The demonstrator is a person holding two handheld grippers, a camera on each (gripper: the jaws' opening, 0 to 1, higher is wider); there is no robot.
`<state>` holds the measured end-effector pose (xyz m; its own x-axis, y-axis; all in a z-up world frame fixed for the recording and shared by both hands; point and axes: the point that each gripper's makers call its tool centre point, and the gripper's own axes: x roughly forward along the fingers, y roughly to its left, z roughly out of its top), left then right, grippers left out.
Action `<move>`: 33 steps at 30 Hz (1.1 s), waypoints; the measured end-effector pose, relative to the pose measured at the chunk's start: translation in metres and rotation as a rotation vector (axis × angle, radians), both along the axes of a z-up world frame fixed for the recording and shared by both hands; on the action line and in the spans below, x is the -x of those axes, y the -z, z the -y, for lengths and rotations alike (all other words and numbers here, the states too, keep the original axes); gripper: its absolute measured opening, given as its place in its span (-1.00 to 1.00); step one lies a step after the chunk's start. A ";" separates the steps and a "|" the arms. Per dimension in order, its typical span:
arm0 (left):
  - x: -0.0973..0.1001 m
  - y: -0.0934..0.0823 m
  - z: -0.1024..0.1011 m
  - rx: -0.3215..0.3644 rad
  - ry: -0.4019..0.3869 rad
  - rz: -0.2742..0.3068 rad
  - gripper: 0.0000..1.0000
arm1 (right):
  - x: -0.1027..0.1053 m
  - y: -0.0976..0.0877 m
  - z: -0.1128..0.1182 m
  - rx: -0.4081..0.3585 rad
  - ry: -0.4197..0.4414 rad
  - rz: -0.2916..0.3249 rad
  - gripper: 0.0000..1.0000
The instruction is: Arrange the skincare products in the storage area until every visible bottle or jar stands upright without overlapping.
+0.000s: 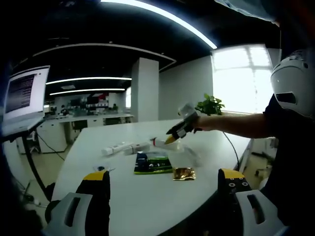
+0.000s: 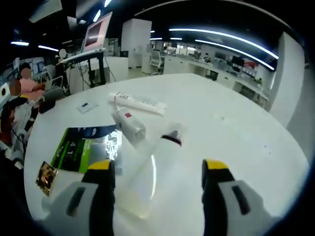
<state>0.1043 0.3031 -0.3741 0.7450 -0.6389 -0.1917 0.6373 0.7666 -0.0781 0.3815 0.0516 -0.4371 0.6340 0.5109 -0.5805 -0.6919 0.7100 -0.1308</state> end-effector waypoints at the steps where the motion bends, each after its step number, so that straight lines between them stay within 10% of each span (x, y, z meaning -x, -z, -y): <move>1: 0.000 0.000 0.000 -0.003 -0.001 0.001 0.84 | 0.000 0.002 0.000 0.002 0.001 -0.003 0.44; 33: 0.000 0.001 -0.004 -0.010 -0.009 -0.002 0.80 | -0.011 0.010 -0.016 0.006 0.000 -0.027 0.14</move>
<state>0.1041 0.3067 -0.3756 0.7500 -0.6305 -0.1999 0.6305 0.7729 -0.0718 0.3930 0.0674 -0.4469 0.6178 0.5079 -0.6003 -0.6955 0.7091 -0.1158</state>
